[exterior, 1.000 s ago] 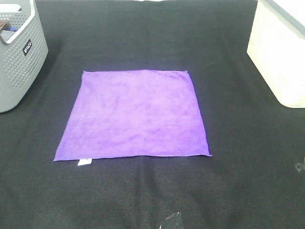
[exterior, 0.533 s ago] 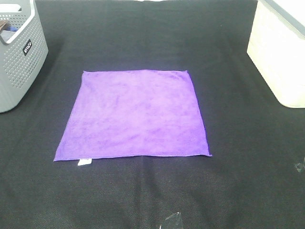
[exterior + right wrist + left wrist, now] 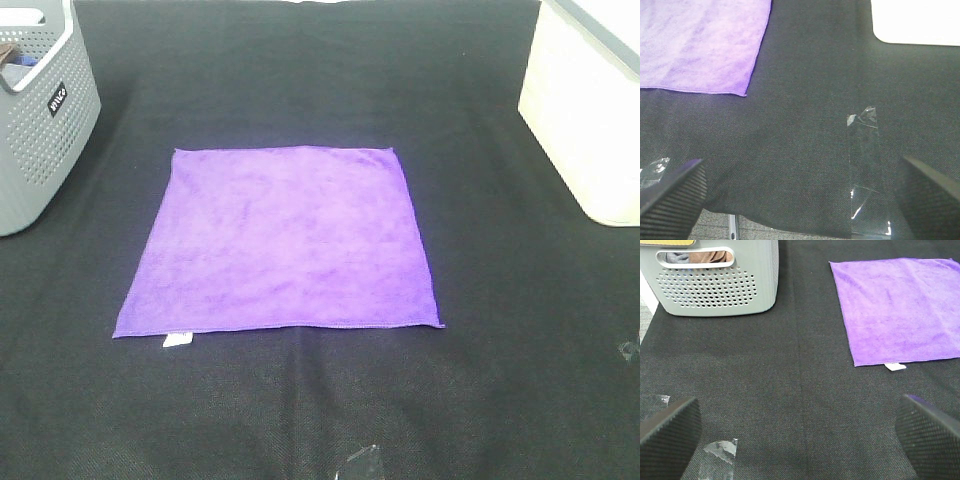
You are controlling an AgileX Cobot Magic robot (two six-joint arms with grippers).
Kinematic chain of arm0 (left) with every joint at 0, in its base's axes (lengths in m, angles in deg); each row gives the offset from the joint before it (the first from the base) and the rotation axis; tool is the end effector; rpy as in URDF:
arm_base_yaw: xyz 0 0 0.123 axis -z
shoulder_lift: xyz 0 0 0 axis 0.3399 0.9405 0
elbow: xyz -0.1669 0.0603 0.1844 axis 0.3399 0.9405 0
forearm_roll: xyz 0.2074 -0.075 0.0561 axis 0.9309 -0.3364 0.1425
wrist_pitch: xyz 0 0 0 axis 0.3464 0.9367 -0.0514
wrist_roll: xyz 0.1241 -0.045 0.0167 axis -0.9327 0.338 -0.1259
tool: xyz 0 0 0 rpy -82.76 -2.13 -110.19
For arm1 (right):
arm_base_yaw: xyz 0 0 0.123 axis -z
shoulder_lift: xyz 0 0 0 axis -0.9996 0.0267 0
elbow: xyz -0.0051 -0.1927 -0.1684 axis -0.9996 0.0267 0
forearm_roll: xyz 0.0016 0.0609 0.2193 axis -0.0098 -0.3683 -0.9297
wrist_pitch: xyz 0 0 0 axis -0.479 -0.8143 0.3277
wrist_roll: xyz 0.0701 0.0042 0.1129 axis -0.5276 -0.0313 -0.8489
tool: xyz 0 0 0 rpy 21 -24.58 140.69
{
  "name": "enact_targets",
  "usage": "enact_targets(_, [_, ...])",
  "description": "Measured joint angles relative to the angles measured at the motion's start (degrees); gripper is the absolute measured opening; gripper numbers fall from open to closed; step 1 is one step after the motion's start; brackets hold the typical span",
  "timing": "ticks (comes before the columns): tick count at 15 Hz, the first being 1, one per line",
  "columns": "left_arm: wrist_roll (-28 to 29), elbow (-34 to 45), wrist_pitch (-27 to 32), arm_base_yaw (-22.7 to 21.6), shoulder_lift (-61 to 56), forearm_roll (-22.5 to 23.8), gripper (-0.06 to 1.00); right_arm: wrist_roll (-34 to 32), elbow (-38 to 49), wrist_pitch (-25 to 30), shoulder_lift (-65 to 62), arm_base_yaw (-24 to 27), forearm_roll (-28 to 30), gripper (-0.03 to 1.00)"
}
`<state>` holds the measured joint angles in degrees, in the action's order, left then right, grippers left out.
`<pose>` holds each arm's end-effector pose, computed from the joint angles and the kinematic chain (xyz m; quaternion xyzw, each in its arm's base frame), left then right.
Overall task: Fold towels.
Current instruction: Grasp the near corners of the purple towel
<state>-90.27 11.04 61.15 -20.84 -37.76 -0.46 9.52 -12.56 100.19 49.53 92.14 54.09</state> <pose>0.0369 -0.0065 0.2487 0.0028 0.8532 -0.0206 0.5212 0.0398 0.0155 0.2286 -0.0463 0.8729 0.0213 0.4852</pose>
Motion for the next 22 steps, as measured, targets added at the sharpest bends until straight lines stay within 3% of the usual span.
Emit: enact_targets(22, [0.0,0.0,0.0,0.0,0.0,0.0,0.99,0.0,0.0,0.0,0.0,0.0,-0.2,0.97])
